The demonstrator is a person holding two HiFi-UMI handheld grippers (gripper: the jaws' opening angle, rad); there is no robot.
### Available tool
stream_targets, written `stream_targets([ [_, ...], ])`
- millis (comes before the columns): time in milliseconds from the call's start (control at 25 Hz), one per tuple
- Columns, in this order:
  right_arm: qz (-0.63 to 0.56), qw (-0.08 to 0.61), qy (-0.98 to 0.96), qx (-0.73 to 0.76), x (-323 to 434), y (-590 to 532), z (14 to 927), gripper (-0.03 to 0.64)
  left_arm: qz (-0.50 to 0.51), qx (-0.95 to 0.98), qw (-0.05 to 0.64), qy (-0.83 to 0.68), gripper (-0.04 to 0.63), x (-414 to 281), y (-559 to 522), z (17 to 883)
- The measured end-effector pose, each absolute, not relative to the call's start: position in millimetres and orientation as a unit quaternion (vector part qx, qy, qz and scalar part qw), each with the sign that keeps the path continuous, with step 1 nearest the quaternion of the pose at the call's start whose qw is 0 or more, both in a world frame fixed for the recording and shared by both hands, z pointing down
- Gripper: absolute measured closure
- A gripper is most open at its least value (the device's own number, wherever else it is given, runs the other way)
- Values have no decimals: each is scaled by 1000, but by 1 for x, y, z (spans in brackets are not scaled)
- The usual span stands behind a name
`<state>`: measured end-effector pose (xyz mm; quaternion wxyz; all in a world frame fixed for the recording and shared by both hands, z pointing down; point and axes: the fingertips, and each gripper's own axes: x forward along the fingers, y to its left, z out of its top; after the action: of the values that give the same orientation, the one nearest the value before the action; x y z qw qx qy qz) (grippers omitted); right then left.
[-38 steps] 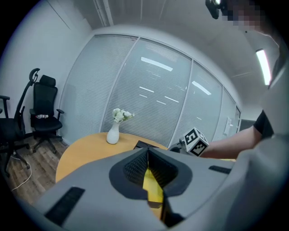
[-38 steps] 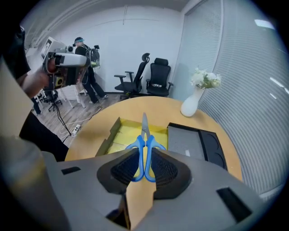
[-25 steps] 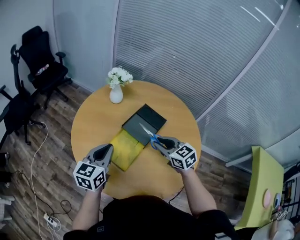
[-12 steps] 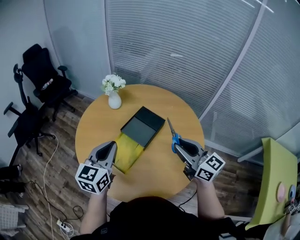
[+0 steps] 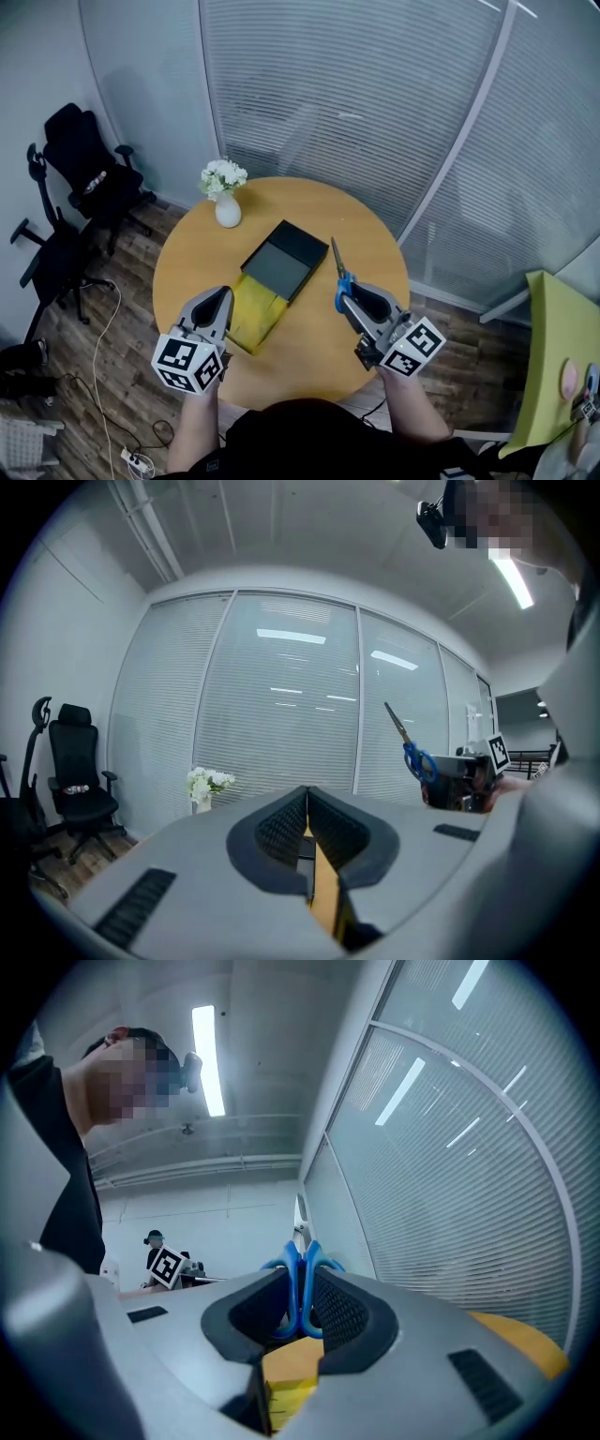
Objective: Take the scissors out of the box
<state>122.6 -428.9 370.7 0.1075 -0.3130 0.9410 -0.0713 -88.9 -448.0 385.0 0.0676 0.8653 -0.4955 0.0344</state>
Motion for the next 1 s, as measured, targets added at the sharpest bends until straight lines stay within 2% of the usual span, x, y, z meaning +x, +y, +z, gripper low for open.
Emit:
stream_targets([
  [1000, -80, 87, 932, -343, 120, -436, 397, 518, 38, 865, 76, -495, 580, -103, -445, 396],
])
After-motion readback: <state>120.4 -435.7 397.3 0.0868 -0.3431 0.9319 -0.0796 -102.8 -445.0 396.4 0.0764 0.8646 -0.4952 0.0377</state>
